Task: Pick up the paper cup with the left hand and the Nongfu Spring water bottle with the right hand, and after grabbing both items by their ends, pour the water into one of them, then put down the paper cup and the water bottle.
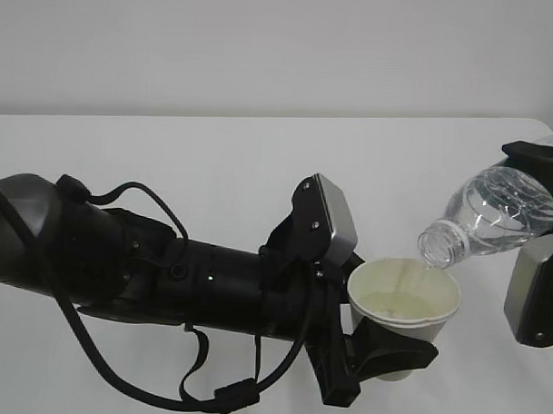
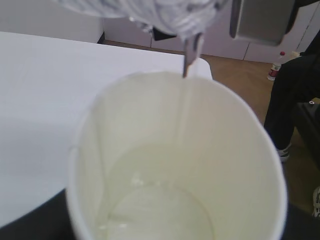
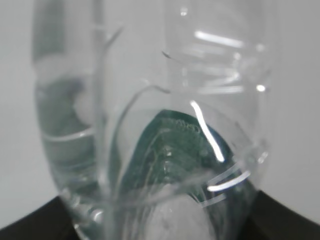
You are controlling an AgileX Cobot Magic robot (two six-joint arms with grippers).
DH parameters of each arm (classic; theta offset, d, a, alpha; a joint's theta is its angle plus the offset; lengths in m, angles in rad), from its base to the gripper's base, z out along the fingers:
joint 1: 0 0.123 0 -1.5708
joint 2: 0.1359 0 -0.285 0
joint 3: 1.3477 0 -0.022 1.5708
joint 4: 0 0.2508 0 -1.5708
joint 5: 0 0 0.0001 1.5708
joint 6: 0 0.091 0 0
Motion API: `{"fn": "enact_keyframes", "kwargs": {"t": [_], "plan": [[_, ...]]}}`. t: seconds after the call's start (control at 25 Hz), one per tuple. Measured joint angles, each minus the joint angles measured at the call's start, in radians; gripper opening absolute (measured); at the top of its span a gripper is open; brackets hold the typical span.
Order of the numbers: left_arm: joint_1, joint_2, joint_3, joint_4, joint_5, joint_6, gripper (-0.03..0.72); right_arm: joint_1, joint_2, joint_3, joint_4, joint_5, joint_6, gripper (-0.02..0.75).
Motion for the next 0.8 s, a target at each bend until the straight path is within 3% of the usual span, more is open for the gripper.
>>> {"fn": "enact_keyframes", "kwargs": {"t": [0.8], "plan": [[0.000,0.000,0.000,0.000,0.000,0.000,0.473,0.000,0.000,0.000,0.000,-0.005,-0.002,0.428]]}}
